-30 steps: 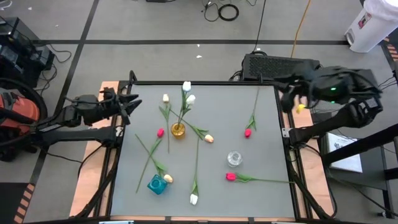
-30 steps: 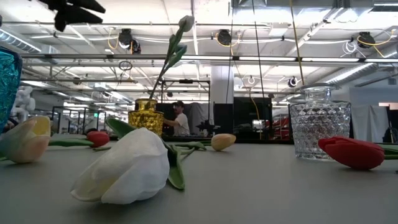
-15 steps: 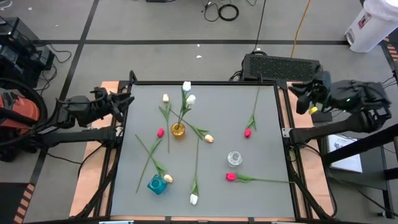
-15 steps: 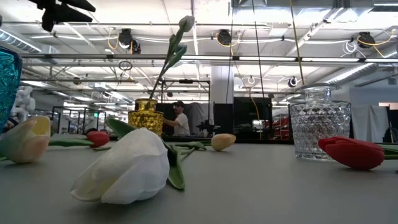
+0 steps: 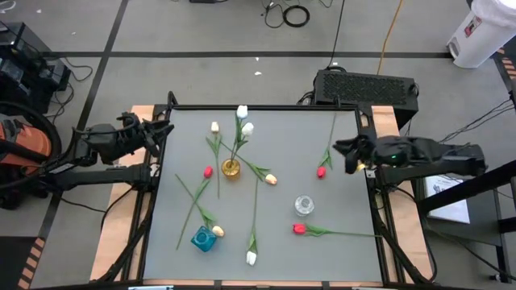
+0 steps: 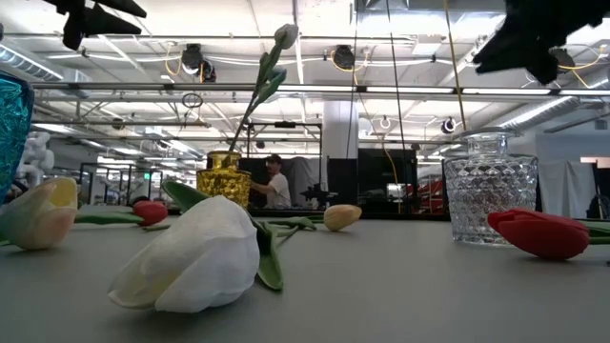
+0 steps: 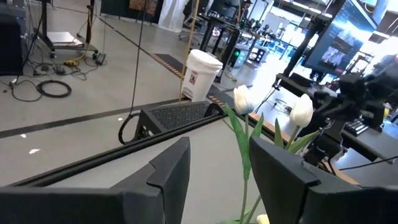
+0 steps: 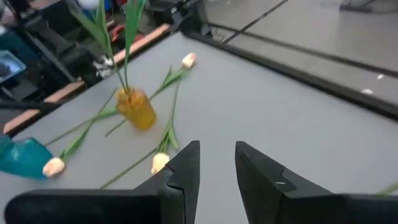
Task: Sort flowers into vase by color
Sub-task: Put the top right red tulip into the transparent vase
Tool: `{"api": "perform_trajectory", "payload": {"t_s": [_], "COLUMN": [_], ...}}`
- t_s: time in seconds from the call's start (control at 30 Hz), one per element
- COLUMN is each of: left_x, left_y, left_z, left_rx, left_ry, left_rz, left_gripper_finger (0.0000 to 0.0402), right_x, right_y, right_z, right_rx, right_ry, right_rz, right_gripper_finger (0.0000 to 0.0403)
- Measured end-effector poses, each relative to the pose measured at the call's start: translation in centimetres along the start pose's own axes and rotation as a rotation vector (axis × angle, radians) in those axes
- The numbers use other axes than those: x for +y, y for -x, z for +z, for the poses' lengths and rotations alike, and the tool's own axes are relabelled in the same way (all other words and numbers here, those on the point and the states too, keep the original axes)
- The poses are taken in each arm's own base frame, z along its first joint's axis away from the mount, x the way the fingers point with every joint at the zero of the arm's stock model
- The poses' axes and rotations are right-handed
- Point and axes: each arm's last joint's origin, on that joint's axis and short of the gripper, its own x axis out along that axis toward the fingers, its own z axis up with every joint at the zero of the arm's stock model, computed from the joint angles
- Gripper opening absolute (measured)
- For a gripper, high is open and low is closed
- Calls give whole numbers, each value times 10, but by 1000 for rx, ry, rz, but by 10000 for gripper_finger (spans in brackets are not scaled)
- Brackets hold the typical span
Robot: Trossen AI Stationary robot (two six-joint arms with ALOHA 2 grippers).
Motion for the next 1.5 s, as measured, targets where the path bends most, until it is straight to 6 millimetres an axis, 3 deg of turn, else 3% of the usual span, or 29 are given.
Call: {"api": "perform_trajectory", "payload": {"t_s": [0.3,0.6,0.93,1.2,1.37,1.5], "left_x": [0,1,1,1,2,2], "left_y": [0,0,0,0,0,0], "left_z": [0,0,0,1,1,1], "left_rx": [-4,-11,-16,-22,-30,-31], "left_ry": [0,-1,-1,-1,-1,0], "left_rz": [8,24,35,48,65,67], "left_gripper_finger": [171,171,171,171,171,171], "right_x": [9,16,28,34,39,46], "right_y": [-13,-18,-19,-32,-47,-57], "right_z": [-6,-8,8,17,12,9], "right_rx": [81,145,185,410,546,554], "right_ry": [67,277,811,1274,1540,1593], "right_rz": [126,247,225,41,61,87], "right_gripper_finger": [93,93,93,93,93,93]}}
